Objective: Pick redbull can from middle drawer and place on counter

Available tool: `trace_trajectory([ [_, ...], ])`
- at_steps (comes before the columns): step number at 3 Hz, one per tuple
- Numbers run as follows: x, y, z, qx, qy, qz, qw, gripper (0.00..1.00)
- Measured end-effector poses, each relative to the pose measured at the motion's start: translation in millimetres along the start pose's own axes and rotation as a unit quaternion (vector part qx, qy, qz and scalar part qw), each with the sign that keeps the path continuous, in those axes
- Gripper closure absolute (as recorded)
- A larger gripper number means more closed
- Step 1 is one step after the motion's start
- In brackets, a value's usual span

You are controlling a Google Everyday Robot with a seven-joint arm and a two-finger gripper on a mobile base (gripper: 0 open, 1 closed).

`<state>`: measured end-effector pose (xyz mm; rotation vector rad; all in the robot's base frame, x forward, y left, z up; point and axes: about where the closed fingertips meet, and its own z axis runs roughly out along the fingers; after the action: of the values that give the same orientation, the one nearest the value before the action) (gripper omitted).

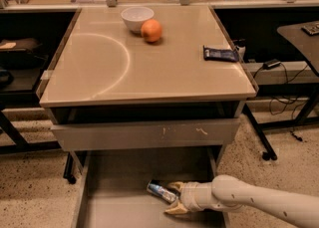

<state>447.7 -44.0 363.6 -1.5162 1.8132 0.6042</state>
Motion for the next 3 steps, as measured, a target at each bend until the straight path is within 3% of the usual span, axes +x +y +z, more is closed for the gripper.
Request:
trace_trajectory([
  [2,0.0,0.0,0.0,0.000,0.000,0.000,1.0000,0.88],
  [3,-1.3,5.4,-6.4,-0.008,0.000,0.006,0.9999,1.00],
])
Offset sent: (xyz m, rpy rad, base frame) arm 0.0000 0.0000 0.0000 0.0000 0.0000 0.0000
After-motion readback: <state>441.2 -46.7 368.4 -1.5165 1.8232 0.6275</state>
